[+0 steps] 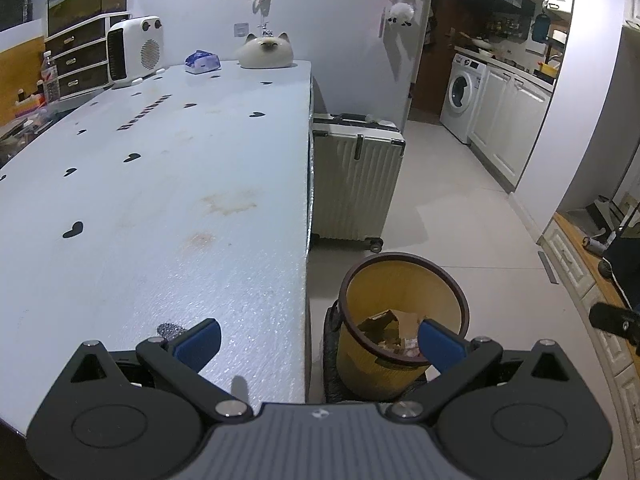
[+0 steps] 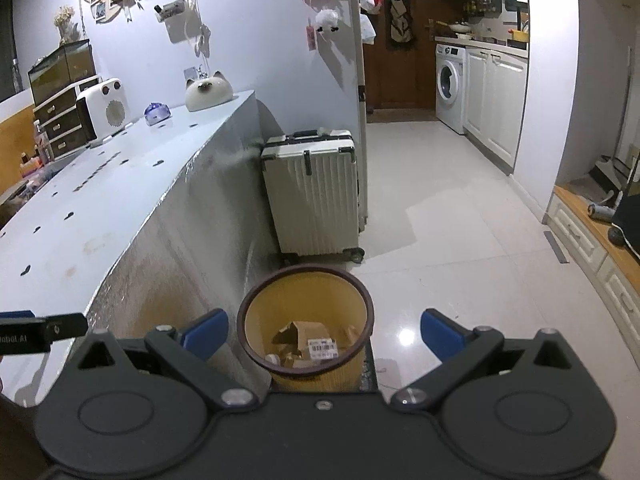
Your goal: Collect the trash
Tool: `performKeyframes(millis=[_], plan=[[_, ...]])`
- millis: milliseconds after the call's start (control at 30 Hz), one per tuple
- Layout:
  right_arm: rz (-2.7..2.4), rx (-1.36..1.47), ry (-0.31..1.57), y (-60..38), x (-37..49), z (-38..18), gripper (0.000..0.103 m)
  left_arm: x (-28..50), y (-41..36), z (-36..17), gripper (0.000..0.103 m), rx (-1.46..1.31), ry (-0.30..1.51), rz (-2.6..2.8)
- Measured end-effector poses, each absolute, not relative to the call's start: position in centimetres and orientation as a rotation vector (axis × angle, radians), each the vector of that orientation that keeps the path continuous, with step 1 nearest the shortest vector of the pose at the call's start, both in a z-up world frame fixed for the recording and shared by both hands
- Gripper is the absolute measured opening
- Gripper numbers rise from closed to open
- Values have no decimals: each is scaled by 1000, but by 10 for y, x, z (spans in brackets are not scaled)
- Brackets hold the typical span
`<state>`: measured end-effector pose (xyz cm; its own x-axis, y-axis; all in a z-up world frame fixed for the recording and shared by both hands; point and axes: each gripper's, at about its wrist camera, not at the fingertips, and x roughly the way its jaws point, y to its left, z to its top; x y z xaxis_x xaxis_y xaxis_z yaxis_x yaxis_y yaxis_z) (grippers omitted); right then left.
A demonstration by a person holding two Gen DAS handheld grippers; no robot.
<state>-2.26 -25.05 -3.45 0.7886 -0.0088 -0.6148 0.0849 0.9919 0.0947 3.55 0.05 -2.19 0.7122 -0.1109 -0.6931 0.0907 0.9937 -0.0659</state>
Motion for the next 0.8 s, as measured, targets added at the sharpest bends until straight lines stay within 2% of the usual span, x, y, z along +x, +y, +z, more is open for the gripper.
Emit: performKeyframes(millis=[800], plan=[[-105,67,710,-240,-28,-42,103,24,-11,-22,103,18,772,-135]])
